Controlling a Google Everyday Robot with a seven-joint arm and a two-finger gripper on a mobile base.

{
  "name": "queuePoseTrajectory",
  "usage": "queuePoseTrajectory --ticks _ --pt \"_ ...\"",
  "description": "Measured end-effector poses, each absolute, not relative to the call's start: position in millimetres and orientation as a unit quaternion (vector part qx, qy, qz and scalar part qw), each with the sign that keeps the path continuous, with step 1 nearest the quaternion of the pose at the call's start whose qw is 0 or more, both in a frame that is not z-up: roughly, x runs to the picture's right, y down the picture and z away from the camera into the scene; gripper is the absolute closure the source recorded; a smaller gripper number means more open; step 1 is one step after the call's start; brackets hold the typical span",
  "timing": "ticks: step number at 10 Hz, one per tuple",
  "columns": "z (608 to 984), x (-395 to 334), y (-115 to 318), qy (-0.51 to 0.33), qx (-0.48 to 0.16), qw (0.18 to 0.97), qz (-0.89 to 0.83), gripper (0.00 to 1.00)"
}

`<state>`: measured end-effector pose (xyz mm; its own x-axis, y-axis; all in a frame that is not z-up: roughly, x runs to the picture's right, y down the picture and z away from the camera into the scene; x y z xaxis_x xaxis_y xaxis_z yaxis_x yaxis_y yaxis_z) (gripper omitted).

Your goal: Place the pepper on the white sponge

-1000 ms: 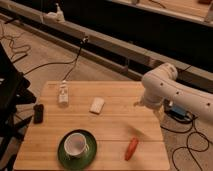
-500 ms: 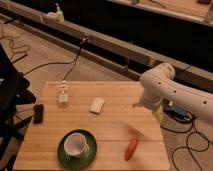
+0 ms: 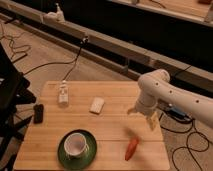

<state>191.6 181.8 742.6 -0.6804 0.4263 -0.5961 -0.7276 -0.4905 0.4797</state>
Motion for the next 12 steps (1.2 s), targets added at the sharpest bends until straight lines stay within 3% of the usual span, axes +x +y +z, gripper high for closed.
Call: queuePoseTrajectory --ticks 6,12 --pt "745.3 167.5 244.4 0.38 -0.313 0.296 0.818 0.2" --pt "750.9 167.7 259.3 0.397 -0.321 0.288 0.81 0.2"
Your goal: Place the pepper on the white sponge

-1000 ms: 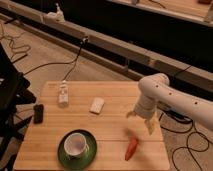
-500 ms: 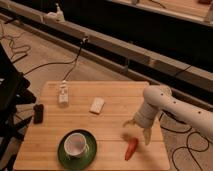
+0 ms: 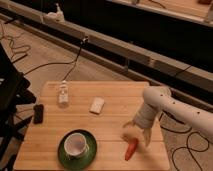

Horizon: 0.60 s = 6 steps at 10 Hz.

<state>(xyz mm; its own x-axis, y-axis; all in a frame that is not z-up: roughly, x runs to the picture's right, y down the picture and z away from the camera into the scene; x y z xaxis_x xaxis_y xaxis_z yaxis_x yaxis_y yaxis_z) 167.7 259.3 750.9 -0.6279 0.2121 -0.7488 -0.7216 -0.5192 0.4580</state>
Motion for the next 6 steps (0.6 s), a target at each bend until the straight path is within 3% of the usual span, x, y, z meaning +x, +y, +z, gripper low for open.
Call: queuePoseTrajectory --ticks 6 --pt "774.9 179.3 297.3 0.434 -0.337 0.245 0.799 0.23"
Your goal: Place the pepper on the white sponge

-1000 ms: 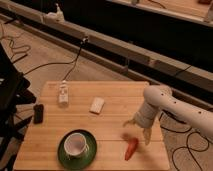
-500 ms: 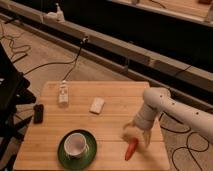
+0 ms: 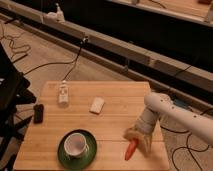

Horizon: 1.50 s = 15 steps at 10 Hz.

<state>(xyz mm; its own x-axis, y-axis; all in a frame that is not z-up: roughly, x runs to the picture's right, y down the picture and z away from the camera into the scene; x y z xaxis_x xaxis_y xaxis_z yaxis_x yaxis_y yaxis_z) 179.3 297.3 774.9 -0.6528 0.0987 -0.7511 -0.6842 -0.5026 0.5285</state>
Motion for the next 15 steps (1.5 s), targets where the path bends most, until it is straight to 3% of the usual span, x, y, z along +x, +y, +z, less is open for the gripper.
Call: queuePoseTrajectory --ticks 4,6,8,15 --pt "785.7 182.7 301.9 0.448 -0.322 0.239 0.799 0.59" --pt "789.0 184.8 295.9 0.45 -0.307 0.244 0.803 0.84" --pt "787.7 190.5 286.5 0.45 -0.289 0.253 0.806 0.98" --pt "783.1 165.4 222.4 0.408 -0.276 0.266 0.829 1.0"
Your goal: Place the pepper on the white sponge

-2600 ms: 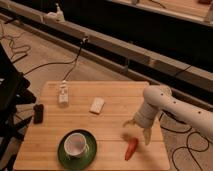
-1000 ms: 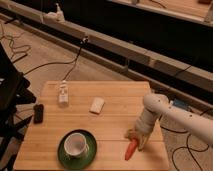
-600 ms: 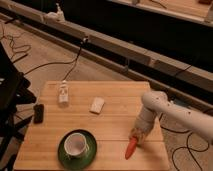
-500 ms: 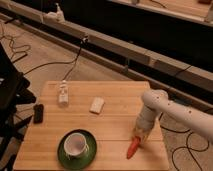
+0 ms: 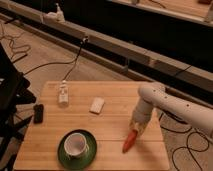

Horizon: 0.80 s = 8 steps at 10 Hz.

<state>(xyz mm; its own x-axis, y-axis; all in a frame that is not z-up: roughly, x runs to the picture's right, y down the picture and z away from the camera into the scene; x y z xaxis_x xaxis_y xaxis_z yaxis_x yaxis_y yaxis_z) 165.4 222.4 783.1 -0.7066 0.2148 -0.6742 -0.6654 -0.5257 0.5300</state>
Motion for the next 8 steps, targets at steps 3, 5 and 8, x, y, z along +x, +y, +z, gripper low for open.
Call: queuePoseTrajectory --ticks 3,5,8 --pt "798.1 143.4 178.0 0.38 -0.292 0.23 0.847 1.0" --pt "808.9 116.8 140.2 0.35 -0.304 0.216 0.859 1.0" --pt "811.7 117.9 127.5 0.338 -0.303 0.208 0.866 1.0"
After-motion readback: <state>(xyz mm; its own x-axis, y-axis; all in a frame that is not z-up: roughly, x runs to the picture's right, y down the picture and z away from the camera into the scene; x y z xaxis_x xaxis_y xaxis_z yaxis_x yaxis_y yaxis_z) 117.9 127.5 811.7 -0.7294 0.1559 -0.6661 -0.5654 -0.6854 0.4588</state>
